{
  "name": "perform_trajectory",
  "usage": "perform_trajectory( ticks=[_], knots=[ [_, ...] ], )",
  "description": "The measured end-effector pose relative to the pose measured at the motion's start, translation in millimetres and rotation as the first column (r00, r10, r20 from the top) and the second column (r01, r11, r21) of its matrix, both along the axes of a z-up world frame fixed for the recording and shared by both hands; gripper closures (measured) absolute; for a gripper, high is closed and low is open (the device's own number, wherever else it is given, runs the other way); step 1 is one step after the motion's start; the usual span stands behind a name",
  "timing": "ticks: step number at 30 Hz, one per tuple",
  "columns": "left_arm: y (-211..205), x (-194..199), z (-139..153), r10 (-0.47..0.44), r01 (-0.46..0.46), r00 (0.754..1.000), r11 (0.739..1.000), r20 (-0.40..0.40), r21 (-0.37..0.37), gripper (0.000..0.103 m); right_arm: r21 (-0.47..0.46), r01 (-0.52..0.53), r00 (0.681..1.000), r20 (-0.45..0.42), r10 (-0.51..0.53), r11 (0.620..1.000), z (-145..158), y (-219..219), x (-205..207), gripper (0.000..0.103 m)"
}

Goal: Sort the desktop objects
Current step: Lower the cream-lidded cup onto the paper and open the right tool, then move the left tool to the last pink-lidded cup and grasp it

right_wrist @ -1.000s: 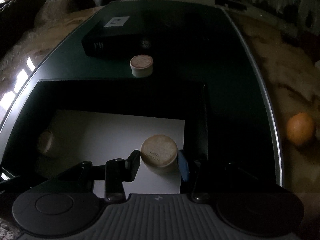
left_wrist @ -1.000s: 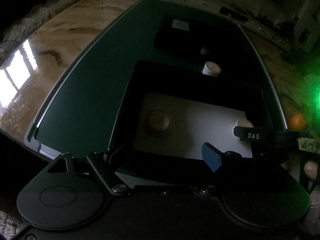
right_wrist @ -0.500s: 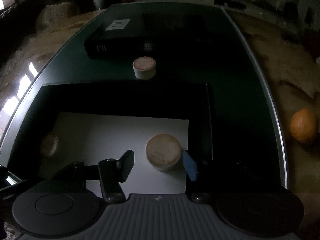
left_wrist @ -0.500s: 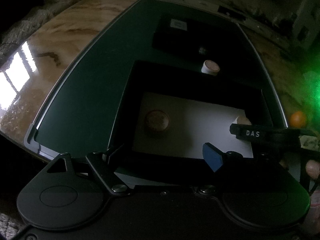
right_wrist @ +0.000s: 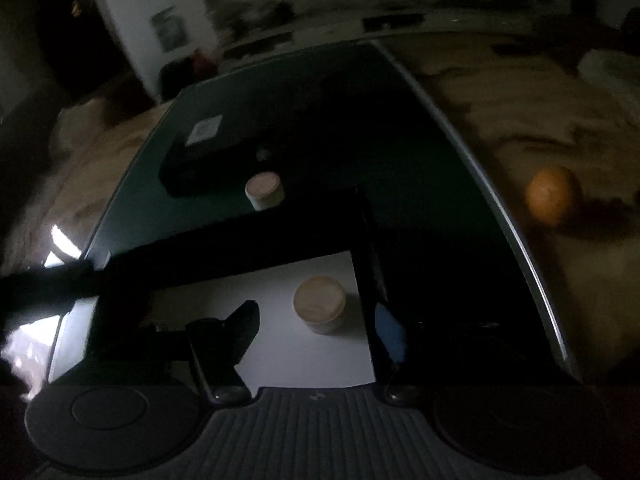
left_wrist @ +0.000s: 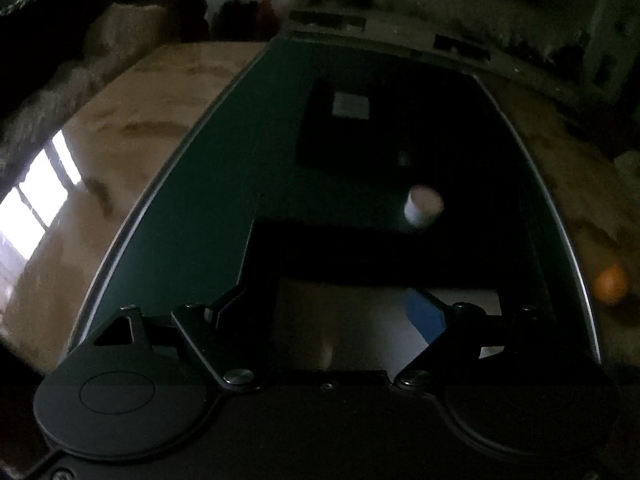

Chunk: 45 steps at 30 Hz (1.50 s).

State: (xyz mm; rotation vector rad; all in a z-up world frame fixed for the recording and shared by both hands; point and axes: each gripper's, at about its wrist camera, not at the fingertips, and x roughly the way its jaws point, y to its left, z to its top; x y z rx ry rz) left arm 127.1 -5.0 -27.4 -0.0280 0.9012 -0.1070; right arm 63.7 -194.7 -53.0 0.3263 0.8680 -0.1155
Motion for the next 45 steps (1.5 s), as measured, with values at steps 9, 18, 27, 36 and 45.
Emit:
perform_trajectory(
  ticks=[9, 18, 27, 36, 45],
  knots=[
    [-63.8, 85.2, -20.5, -0.083, 0.085, 0.996, 0.993, -0.020, 0.087, 0.018, -0.002, 0.069, 0.998, 0.010, -0.069, 0.998, -12.2, -2.1, 0.2, 0.022],
    [-110.7, 126.3, -57.0, -0.100, 0.110, 0.992, 0.987, -0.081, 0.120, 0.018, -0.041, 0.092, 0.996, -0.008, -0.092, 0.995, -22.3, -11.3, 0.4, 0.022],
    [-126.2, 133.0, -70.0, -0.088, 0.100, 0.991, 0.989, -0.105, 0.110, 0.018, -0.042, 0.068, 0.998, -0.001, -0.069, 0.997, -23.4, -10.0, -1.8, 0.021],
    [-128.8, 142.8, -76.0, -0.082, 0.091, 0.990, 0.993, -0.118, 0.076, 0.032, -0.031, 0.068, 0.998, -0.004, -0.068, 0.997, -21.1, -12.8, -2.4, 0.021],
    [-125.8, 147.8, -80.3, -0.083, 0.091, 0.987, 0.994, -0.140, 0.053, 0.050, -0.013, 0.065, 0.998, 0.011, -0.065, 0.998, -19.5, -13.8, -5.3, 0.021]
  ],
)
